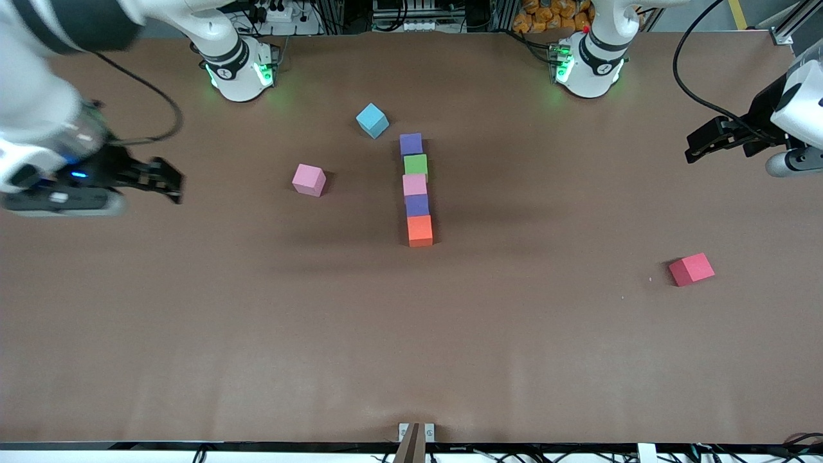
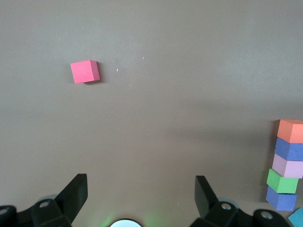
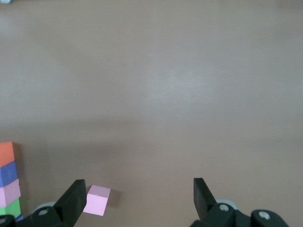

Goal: Arrange blocks into number 1

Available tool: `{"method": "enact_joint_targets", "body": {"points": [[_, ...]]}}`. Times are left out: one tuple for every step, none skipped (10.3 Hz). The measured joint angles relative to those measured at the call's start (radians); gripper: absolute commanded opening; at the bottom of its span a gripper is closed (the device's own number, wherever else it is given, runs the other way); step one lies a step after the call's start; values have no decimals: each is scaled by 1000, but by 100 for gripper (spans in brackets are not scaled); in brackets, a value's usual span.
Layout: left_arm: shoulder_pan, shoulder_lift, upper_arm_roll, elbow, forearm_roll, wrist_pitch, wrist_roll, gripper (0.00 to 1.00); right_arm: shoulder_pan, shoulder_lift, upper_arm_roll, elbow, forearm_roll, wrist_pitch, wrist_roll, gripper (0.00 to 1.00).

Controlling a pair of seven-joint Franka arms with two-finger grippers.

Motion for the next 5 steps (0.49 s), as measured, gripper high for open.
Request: {"method": "enact_joint_targets", "body": {"points": [[1, 0, 1, 0, 0, 1, 2, 100, -42, -16, 2, 8, 2, -23, -3, 100], [3, 0, 1, 0, 0, 4, 4, 100, -81, -34, 4, 10, 4, -57, -11, 100], [6, 0, -1, -1, 1, 12, 8, 100, -113, -51, 5, 11, 5, -85, -42, 100], [14, 0, -10, -1, 1, 17, 10, 100, -137, -68, 5, 12, 5, -96, -89, 100], [36, 0, -31, -2, 1, 22, 11, 100, -151, -86, 4, 12, 6, -104, -123, 100]]}}
